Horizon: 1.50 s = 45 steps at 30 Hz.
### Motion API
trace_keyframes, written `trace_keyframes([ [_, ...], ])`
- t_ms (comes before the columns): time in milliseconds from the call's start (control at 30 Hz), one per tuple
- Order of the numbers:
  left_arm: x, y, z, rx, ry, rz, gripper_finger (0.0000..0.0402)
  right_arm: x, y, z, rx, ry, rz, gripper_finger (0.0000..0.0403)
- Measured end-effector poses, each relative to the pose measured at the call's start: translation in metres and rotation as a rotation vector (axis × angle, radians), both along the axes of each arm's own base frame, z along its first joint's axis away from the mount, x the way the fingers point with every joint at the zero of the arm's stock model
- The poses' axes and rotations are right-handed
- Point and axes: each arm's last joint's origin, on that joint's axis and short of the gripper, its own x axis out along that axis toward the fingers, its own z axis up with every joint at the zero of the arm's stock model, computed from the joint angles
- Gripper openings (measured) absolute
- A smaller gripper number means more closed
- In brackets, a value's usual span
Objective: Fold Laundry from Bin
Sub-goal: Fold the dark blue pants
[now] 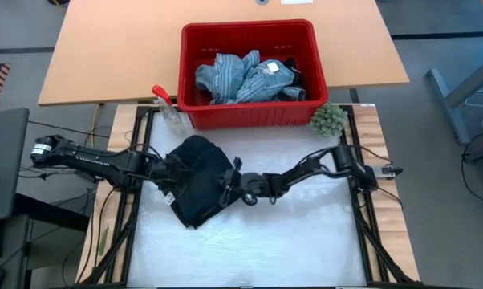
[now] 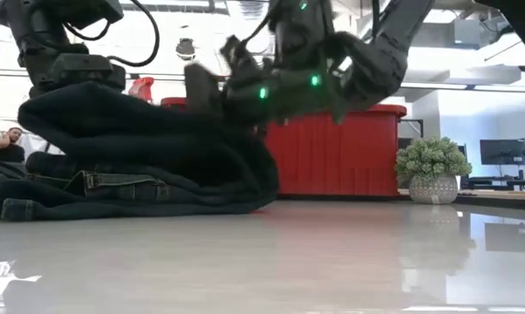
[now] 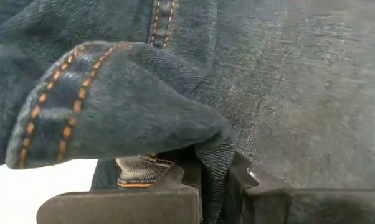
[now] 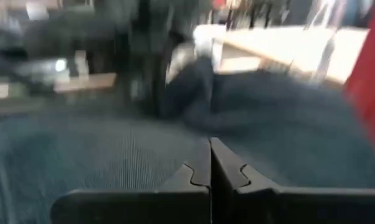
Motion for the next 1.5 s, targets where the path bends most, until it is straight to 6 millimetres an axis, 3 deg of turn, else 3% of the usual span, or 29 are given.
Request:
trace_keyframes([
  [133, 0.0, -0.001, 0.0, -0.03, 0.006, -0.006, 0.0036, 0.0, 0.01, -0.031, 0.026, 0.102, 0.04, 0.0019],
  [367, -0.001, -0.002, 0.005, -0.076, 0.029, -0.081, 0.0108, -0.005, 0.024, -0.052, 0.063, 0.21, 0.043, 0.0019],
  [500, -0.001, -0.001, 0.029, -0.073, 0.053, -0.088, 0.0137, -0.007, 0.032, -0.054, 0.057, 0.232, 0.062, 0.002],
  [633, -0.002, 0.001, 0.065, 0.064, 0.027, -0.056, 0.0145, -0.01, 0.045, -0.055, 0.052, 0.238, 0.105, 0.002],
  [767, 0.01, -0.012, 0.098, 0.239, -0.183, -0.138, 0.0144, -0.012, 0.057, -0.055, 0.055, 0.234, 0.148, 0.002],
  [867, 0.025, -0.032, 0.101, 0.287, -0.33, -0.255, 0.0144, -0.012, 0.061, -0.052, 0.057, 0.212, 0.163, 0.002],
  [967, 0.036, -0.055, 0.088, 0.302, -0.394, -0.372, 0.0143, -0.012, 0.061, -0.046, 0.056, 0.204, 0.166, 0.002],
  [1133, 0.049, -0.095, 0.039, 0.265, -0.343, -0.5, 0.0143, -0.015, 0.06, -0.015, -0.031, 0.209, 0.185, 0.002],
  [1367, 0.059, -0.12, -0.013, 0.218, -0.149, -0.513, 0.0143, -0.023, 0.052, 0.059, -0.109, 0.113, 0.205, 0.002],
  [1500, 0.062, -0.13, -0.038, 0.19, -0.049, -0.525, 0.0143, -0.02, 0.024, 0.081, -0.153, 0.04, 0.163, 0.002],
])
